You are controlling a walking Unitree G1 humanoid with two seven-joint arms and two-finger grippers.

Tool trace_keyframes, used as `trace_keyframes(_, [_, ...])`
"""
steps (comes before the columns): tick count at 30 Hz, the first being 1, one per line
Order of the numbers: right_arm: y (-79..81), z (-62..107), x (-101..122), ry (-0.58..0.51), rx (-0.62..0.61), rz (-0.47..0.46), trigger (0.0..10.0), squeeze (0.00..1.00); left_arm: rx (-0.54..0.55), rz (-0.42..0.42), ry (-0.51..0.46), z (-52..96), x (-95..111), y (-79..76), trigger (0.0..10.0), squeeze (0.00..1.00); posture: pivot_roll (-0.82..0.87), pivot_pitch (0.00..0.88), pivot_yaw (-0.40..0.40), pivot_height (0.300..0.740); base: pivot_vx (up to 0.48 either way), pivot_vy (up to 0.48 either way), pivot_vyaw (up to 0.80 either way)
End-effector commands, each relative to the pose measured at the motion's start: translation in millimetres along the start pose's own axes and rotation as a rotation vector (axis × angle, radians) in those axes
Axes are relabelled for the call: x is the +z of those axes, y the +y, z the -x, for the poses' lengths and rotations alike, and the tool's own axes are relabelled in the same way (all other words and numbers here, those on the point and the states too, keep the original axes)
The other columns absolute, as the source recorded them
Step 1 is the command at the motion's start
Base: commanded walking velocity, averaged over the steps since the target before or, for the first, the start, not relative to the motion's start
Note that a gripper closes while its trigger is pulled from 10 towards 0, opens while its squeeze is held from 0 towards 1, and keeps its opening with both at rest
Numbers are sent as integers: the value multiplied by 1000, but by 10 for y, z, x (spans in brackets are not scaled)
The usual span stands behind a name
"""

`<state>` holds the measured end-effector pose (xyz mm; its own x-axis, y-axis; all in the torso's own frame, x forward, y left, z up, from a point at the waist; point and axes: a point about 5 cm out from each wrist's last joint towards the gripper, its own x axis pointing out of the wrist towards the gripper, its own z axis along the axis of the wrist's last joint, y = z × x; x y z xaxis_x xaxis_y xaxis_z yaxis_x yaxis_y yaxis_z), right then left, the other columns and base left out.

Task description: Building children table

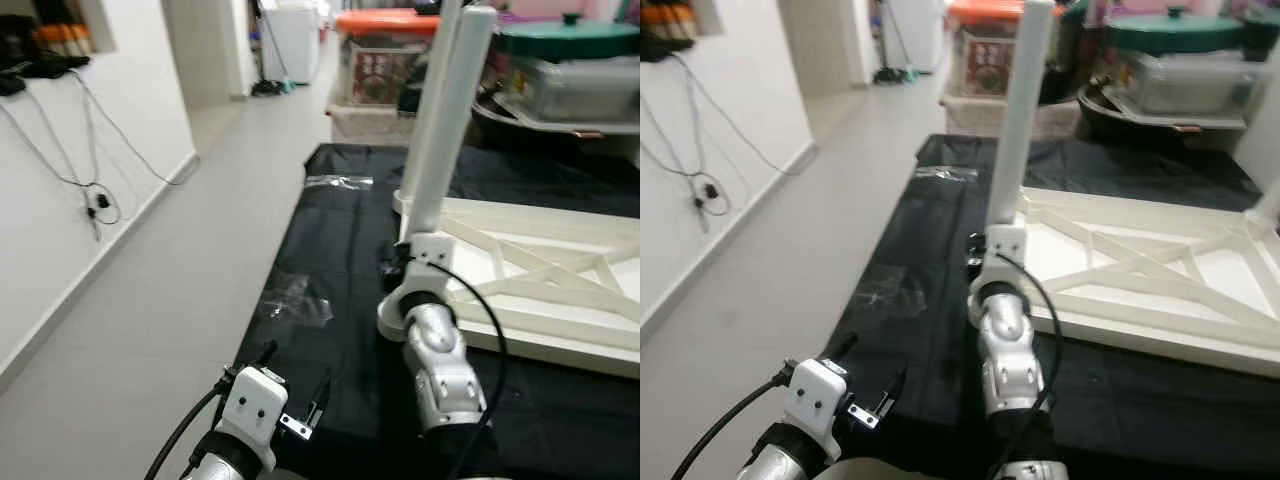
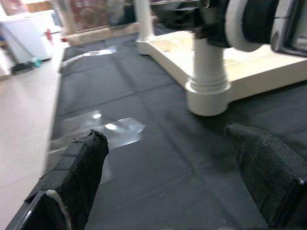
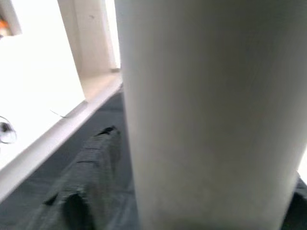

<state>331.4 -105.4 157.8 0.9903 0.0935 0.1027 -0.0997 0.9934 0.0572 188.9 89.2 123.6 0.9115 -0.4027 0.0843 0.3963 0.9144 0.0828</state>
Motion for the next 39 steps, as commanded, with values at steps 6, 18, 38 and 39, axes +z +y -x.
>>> trace_keyframes(6, [267,-66,-56,54,553,-110,10000,0,2,7,10,11,-38,-2,10000,0,-33,18,7,740,0,0,0])
trace_keyframes(18, [137,14,14,265,1296,-158,10000,0,-4,7,12,18,-49,-13,10000,0,-28,8,7,740,0,0,0])
trace_keyframes(38, [317,8,-139,271,1377,-158,0,0,-4,13,17,38,-62,-30,10000,0,-1,0,3,740,0,0,0])
trace_keyframes(39, [312,-58,-148,242,1246,-97,0,0,-5,13,16,36,-60,-29,10000,0,-4,0,6,740,0,0,0])
